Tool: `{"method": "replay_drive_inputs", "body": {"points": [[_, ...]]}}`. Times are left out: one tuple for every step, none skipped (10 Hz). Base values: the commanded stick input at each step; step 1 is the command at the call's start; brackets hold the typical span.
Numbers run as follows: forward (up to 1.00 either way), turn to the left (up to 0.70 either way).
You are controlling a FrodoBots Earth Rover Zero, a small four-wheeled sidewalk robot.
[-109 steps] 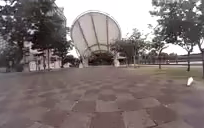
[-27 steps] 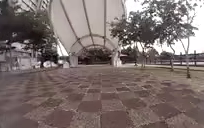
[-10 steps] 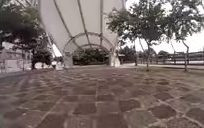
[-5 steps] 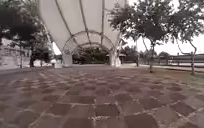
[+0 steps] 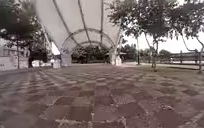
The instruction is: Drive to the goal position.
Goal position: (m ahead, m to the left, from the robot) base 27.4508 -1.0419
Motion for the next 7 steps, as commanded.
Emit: {"method": "replay_drive_inputs", "body": {"points": [[1.00, 0.00], [1.00, 0.00], [1.00, 0.00], [1.00, 0.00], [1.00, 0.00], [1.00, 0.00], [1.00, 0.00]]}}
